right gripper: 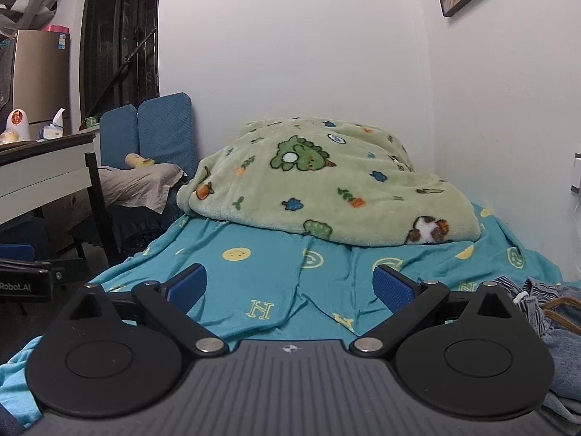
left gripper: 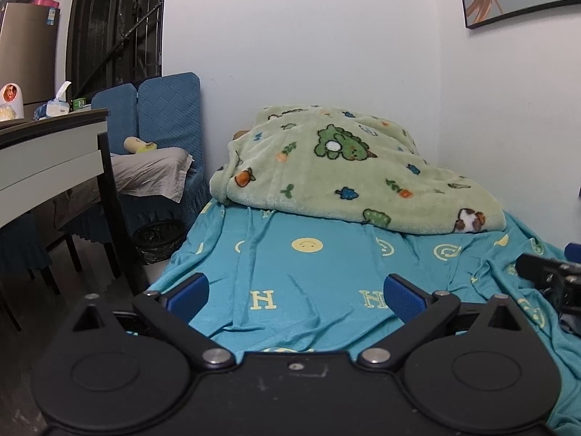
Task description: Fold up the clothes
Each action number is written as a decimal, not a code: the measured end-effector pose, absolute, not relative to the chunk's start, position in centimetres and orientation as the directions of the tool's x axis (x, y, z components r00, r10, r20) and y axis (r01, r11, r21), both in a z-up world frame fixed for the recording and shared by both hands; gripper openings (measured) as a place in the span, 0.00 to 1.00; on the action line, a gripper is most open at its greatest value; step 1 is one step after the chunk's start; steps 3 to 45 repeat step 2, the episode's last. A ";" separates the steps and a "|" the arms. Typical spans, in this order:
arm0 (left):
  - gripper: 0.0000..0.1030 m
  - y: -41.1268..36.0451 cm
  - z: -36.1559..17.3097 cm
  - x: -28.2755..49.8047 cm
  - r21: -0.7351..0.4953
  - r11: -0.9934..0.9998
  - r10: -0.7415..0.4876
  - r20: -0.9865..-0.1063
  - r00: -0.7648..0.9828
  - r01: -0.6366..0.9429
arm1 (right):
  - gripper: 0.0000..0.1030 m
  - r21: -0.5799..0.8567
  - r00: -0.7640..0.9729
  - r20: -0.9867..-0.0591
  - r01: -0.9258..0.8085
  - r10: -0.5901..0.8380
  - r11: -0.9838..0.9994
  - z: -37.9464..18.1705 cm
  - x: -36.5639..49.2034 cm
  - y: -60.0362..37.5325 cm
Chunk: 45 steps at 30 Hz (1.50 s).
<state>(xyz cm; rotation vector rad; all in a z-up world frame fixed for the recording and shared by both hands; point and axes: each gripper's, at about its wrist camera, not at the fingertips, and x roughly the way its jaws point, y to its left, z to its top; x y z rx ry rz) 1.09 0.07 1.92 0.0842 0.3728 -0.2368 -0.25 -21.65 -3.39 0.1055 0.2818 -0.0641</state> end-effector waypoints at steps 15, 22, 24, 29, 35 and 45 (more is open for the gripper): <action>1.00 -0.1 1.8 1.0 0.043 0.970 -0.209 -0.367 0.906 0.240 | 0.97 0.100 0.958 -0.284 0.072 -0.041 0.992 -3.4 -0.3 -21.6; 1.00 -0.1 1.8 1.0 0.043 0.970 -0.209 -0.367 0.906 0.240 | 0.97 0.100 0.958 -0.284 0.072 -0.041 0.992 -3.4 -0.3 -21.6; 1.00 -0.1 1.8 1.0 0.043 0.970 -0.209 -0.367 0.906 0.240 | 0.97 0.100 0.958 -0.284 0.072 -0.041 0.992 -3.4 -0.3 -21.6; 1.00 -0.1 1.8 1.0 0.043 0.970 -0.209 -0.367 0.906 0.240 | 0.97 0.100 0.958 -0.284 0.072 -0.041 0.992 -3.4 -0.3 -21.6; 1.00 -0.1 1.8 1.0 0.043 0.970 -0.209 -0.367 0.906 0.240 | 0.97 0.100 0.958 -0.284 0.072 -0.041 0.992 -3.4 -0.3 -21.6; 1.00 -0.1 1.8 1.0 0.043 0.970 -0.209 -0.367 0.906 0.240 | 0.97 0.100 0.958 -0.284 0.072 -0.041 0.992 -3.4 -0.3 -21.6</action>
